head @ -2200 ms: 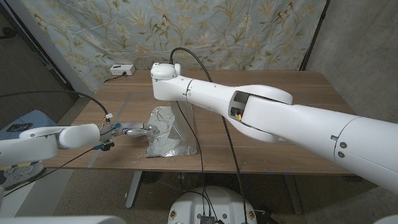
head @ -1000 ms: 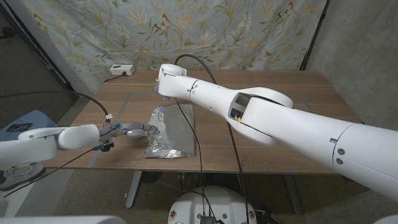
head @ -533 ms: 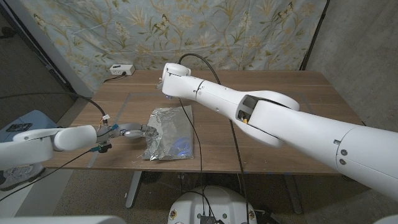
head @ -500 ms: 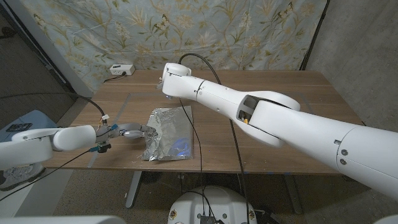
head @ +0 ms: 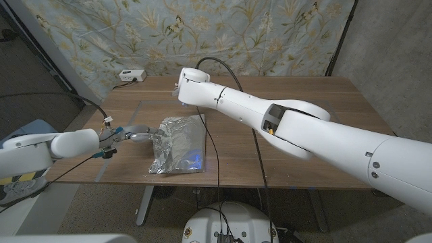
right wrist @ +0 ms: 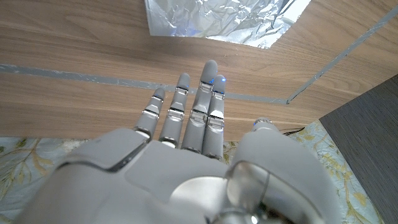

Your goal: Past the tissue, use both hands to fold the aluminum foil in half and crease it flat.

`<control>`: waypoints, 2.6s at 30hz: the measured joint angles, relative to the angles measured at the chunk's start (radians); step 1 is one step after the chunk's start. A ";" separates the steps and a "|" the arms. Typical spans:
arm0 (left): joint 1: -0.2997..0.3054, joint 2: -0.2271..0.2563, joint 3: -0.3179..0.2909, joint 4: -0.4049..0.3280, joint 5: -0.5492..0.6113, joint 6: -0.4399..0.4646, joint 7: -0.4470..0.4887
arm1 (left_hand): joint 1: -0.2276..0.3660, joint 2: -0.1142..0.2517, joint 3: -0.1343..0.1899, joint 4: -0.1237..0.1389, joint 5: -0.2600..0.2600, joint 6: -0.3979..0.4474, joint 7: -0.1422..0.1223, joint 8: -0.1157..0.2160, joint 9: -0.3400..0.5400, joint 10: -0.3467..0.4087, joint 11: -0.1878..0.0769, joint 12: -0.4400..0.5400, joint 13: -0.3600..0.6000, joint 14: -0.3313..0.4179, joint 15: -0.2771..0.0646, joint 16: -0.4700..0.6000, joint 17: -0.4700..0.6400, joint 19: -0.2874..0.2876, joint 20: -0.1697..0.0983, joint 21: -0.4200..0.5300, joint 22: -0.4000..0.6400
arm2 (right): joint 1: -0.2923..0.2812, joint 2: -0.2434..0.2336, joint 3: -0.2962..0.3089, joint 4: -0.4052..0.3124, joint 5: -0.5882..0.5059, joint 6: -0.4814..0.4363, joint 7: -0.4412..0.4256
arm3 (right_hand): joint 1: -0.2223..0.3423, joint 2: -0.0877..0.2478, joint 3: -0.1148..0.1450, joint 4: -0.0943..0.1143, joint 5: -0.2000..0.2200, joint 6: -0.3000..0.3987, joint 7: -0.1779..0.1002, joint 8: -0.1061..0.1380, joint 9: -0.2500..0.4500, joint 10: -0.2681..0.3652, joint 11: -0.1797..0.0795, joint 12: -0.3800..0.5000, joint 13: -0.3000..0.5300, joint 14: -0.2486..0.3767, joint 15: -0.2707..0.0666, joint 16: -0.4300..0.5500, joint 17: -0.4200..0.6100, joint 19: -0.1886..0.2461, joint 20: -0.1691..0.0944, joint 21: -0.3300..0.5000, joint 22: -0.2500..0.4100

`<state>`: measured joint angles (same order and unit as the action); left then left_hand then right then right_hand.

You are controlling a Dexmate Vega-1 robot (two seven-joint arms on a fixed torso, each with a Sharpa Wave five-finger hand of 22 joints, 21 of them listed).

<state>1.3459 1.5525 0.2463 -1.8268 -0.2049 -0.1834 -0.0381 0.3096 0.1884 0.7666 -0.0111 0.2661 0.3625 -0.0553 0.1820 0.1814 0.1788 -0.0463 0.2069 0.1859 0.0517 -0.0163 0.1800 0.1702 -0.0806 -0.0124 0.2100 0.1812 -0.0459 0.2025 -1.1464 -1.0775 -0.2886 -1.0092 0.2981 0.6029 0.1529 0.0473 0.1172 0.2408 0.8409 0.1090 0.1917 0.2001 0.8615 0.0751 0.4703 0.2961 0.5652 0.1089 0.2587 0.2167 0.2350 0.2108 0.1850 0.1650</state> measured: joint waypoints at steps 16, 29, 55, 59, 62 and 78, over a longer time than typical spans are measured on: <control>0.097 0.001 -0.093 -0.026 0.037 0.026 0.098 | 0.004 -0.004 -0.018 0.005 -0.005 -0.020 0.020 -0.004 0.000 -0.008 0.007 -0.004 0.000 -0.004 0.004 0.000 0.005 0.009 0.009 0.000 0.000 | -0.005 -0.028 -0.003 -0.044 0.025 -0.020 -0.003 | 0.015 -0.004 0.007 -0.013 0.000 -0.011 0.000 0.005 0.000 -0.010 0.000 0.000 0.000 0.000 0.000 -0.004 -0.003 0.000 0.000 0.000 0.000; 0.023 0.001 -0.016 -0.081 0.080 0.101 0.161 | 0.004 -0.004 -0.026 0.004 -0.008 -0.036 0.014 -0.006 0.000 -0.017 0.005 -0.008 0.000 -0.004 0.004 0.000 0.005 0.009 0.009 0.000 0.003 | -0.017 -0.076 0.004 -0.112 0.044 -0.036 -0.001 | 0.015 -0.004 0.011 -0.017 0.000 -0.011 0.000 0.005 0.000 -0.010 0.000 0.000 0.000 0.000 0.000 -0.008 -0.003 0.000 0.000 0.000 0.000; -0.628 -0.026 0.629 -0.154 0.169 0.238 0.192 | 0.004 -0.004 -0.039 0.000 -0.015 -0.056 0.016 -0.006 0.000 -0.022 0.011 -0.008 0.000 -0.009 0.009 0.000 0.002 0.015 0.014 0.000 0.003 | -0.040 -0.191 0.030 -0.239 0.096 -0.048 0.023 | 0.015 -0.004 0.015 -0.021 0.000 -0.011 0.000 0.005 0.000 -0.016 0.005 -0.008 0.000 0.000 0.000 -0.008 -0.003 0.011 0.003 0.000 0.000; -0.700 -0.040 0.699 -0.157 0.189 0.256 0.192 | 0.004 -0.004 -0.040 -0.001 -0.023 -0.054 0.010 -0.006 0.000 -0.022 0.011 -0.008 0.000 -0.009 0.009 0.000 0.002 0.015 0.014 0.000 0.003 | -0.050 -0.214 0.039 -0.267 0.104 -0.047 0.024 | 0.015 -0.004 0.015 -0.021 0.000 -0.014 -0.004 0.005 0.000 -0.016 0.005 -0.008 0.000 0.000 0.000 -0.008 -0.003 0.011 0.003 0.000 0.000; -0.750 -0.053 0.749 -0.157 0.204 0.265 0.188 | 0.004 -0.004 -0.042 -0.003 -0.022 -0.054 0.010 -0.006 0.000 -0.026 0.007 -0.008 0.000 -0.009 0.009 0.000 0.002 0.015 0.014 0.000 0.003 | -0.057 -0.228 0.045 -0.283 0.110 -0.047 0.024 | 0.015 -0.004 0.015 -0.021 0.000 -0.014 -0.004 0.005 0.000 -0.021 0.000 -0.011 0.000 0.000 0.000 -0.011 -0.003 0.011 0.003 0.000 0.000; -0.930 -0.105 0.928 -0.140 0.248 0.295 0.124 | 0.004 -0.004 -0.048 -0.010 -0.022 -0.054 0.010 -0.006 0.000 -0.023 0.001 -0.008 0.000 0.000 0.000 0.000 0.002 0.014 0.014 -0.001 0.003 | -0.080 -0.282 0.069 -0.337 0.137 -0.051 0.014 | 0.019 -0.008 0.012 -0.029 0.000 -0.025 -0.004 0.005 0.000 -0.028 0.007 -0.015 -0.004 0.005 -0.005 -0.019 -0.008 0.011 0.003 0.000 0.000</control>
<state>0.4160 1.4474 1.1740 -1.9664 0.0430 0.1115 0.0860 0.3136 0.1843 0.7182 -0.0207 0.2436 0.3089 -0.0449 0.1761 0.1817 0.1553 -0.0450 0.1991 0.1859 0.0520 -0.0163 0.1798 0.1724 -0.0661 0.0019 0.2094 0.1840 -0.1254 -0.0796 -1.0769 -1.4146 -0.1516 -1.0605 0.3119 0.6214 0.1452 0.0597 0.0880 0.2406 0.8159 0.1053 0.1965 0.2003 0.8330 0.0819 0.4548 0.2922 0.5704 0.1038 0.2400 0.2091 0.2459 0.2142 0.1850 0.1650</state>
